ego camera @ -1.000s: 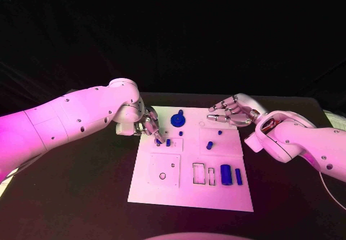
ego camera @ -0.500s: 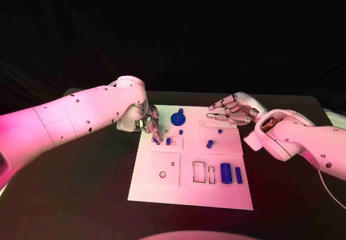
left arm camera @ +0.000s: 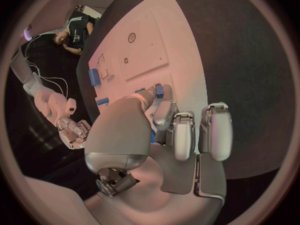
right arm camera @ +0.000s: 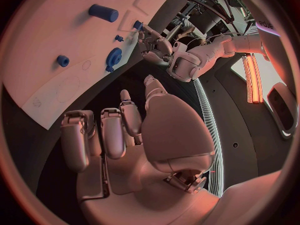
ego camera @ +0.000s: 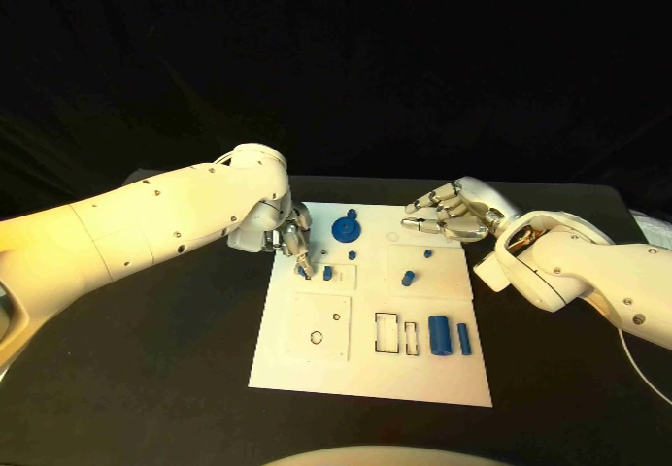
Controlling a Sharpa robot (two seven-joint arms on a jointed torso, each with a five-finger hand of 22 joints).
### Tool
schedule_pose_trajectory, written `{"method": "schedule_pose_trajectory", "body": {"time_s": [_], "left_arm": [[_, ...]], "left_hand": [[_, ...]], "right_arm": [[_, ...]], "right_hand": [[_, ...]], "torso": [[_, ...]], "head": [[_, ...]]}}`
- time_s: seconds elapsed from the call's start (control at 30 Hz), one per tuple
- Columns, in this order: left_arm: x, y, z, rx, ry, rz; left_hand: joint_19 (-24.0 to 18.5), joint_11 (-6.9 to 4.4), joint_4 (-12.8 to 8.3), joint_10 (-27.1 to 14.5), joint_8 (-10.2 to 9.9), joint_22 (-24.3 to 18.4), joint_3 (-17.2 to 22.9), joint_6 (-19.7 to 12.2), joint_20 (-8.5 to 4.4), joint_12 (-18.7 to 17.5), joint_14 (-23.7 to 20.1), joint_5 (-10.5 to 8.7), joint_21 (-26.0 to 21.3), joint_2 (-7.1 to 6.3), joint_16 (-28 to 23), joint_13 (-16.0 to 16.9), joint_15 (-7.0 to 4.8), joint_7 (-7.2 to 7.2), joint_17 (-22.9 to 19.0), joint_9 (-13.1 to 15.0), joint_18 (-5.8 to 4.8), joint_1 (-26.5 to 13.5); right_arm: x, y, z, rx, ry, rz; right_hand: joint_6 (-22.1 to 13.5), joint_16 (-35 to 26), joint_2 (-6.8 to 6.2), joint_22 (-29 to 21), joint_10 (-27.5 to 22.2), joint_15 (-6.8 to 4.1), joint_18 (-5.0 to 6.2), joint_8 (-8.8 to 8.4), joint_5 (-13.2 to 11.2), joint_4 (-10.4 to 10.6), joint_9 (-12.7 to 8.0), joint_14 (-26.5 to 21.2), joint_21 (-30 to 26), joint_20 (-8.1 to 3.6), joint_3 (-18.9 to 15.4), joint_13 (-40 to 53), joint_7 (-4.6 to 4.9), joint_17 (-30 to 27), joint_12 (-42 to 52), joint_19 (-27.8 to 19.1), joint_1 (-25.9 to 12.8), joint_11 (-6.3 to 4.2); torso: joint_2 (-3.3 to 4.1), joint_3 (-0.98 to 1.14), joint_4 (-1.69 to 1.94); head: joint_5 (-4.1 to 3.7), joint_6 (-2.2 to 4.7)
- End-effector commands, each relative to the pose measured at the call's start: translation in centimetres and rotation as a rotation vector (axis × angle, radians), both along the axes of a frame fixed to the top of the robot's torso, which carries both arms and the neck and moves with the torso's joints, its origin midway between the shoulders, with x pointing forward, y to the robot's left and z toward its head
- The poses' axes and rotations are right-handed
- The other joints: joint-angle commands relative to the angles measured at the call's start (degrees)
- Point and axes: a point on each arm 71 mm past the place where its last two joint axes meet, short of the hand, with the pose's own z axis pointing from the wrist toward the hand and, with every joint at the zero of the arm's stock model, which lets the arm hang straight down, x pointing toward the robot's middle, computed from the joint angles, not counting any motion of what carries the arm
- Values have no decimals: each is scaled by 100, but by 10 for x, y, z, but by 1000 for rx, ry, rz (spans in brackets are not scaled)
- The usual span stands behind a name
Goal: Assemble the parts on the task board
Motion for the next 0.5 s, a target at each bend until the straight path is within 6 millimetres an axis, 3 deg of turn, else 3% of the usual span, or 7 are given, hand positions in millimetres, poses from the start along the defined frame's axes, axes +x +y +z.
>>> {"method": "schedule_pose_trajectory", "body": {"time_s": [0.03,0.5], "left_arm": [[0,2,-3,40,2,-9],[7,3,1,9,-96,77]], "left_hand": [[358,40,-787,20,-28,1223,794,7,33,-17,602,23,13,7,17,7,37,24,1506,6,-55,69],[359,46,-777,30,-31,1226,815,19,37,-6,602,23,15,37,17,17,41,28,1506,1,-56,35]], "right_arm": [[-1,2,0,-5,2,13],[-1,2,-1,-5,2,14]], "right_hand": [[29,-18,45,829,-26,-3,106,3,20,0,10,352,-22,1,-29,268,-7,451,-9,57,4,2],[31,-27,57,826,-26,-4,107,4,25,-1,12,351,-25,1,-44,264,-8,445,-12,55,11,1]], "torso": [[-1,-1,1],[-1,-3,0]], "head": [[1,6],[-4,13]]}}
